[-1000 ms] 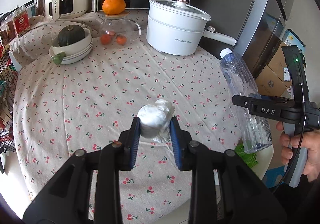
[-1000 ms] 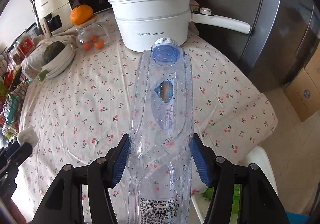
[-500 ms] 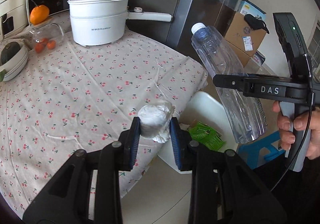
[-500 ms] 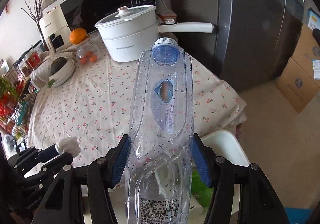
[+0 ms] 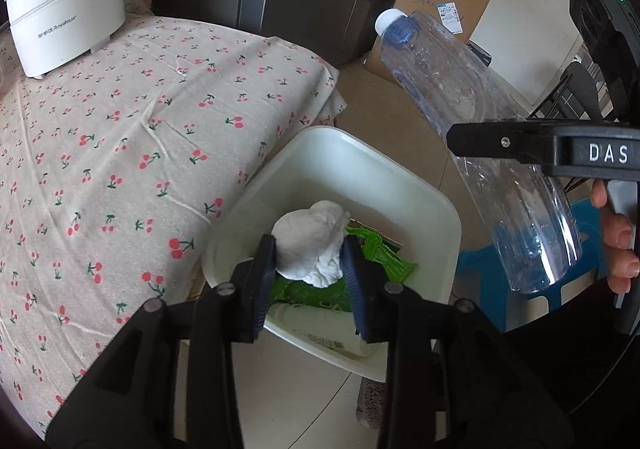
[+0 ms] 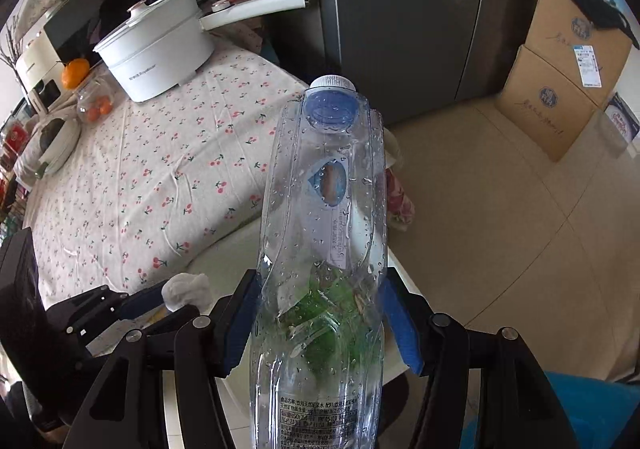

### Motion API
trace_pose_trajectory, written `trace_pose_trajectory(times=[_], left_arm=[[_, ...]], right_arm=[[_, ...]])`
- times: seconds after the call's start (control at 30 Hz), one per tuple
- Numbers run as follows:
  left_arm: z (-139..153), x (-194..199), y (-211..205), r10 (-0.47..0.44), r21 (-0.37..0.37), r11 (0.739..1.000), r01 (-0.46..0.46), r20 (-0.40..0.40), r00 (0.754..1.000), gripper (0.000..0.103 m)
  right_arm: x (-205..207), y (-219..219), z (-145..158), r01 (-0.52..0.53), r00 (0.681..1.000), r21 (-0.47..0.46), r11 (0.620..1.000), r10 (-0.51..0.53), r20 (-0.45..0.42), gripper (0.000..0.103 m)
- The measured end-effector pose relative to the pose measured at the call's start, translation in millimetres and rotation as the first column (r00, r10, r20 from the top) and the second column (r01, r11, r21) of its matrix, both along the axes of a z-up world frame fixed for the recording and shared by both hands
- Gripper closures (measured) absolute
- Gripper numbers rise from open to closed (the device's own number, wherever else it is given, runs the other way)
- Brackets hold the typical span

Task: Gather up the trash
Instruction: 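Carry the tissue ball and water bottle over the white bin and release both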

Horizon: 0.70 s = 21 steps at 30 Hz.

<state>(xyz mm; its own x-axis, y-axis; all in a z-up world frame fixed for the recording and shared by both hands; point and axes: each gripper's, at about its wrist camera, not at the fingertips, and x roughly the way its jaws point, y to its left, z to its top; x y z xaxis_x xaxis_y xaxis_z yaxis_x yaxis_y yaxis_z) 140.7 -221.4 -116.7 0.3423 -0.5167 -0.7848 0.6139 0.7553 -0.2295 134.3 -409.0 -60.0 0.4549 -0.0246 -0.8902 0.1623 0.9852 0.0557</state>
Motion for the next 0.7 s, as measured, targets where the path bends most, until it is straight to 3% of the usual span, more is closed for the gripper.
trace_pose_trajectory(times=[0.07, 0.13, 0.33, 0.47, 0.7], left_arm=[[-4.7, 0.1, -1.8, 0.005, 0.011, 1.0, -0.004, -0.007, 1.0, 0.057], [-4.6, -0.8, 0.3, 0.017, 0.015, 1.0, -0.017, -0.008, 1.0, 0.04], [7.2, -4.8, 19.1, 0.091, 0.056, 0.994, -0.093, 0.027, 0.995, 0.019], [12.0, -7.8, 41.5, 0.184, 0.134, 0.972, -0.191, 0.064, 0.981, 0.013], [21.3, -13.2, 82.3, 0.289, 0.161, 0.94, -0.3, 0.089, 0.953, 0.003]], right_arm=[[-1.7, -6.1, -3.2, 0.01, 1.0, 0.001, 1.0, -0.01, -0.012, 0.041], [-2.3, -11.1, -5.3, 0.017, 1.0, 0.001, 1.0, -0.017, -0.019, 0.041], [-0.8, -8.0, -6.2, 0.017, 1.0, 0.002, 1.0, -0.017, -0.018, 0.041], [4.5, 2.9, -8.2, 0.012, 1.0, -0.028, 1.0, -0.012, 0.006, 0.041], [20.9, 30.0, -23.9, -0.023, 0.998, -0.062, 0.998, 0.027, 0.061, 0.039]])
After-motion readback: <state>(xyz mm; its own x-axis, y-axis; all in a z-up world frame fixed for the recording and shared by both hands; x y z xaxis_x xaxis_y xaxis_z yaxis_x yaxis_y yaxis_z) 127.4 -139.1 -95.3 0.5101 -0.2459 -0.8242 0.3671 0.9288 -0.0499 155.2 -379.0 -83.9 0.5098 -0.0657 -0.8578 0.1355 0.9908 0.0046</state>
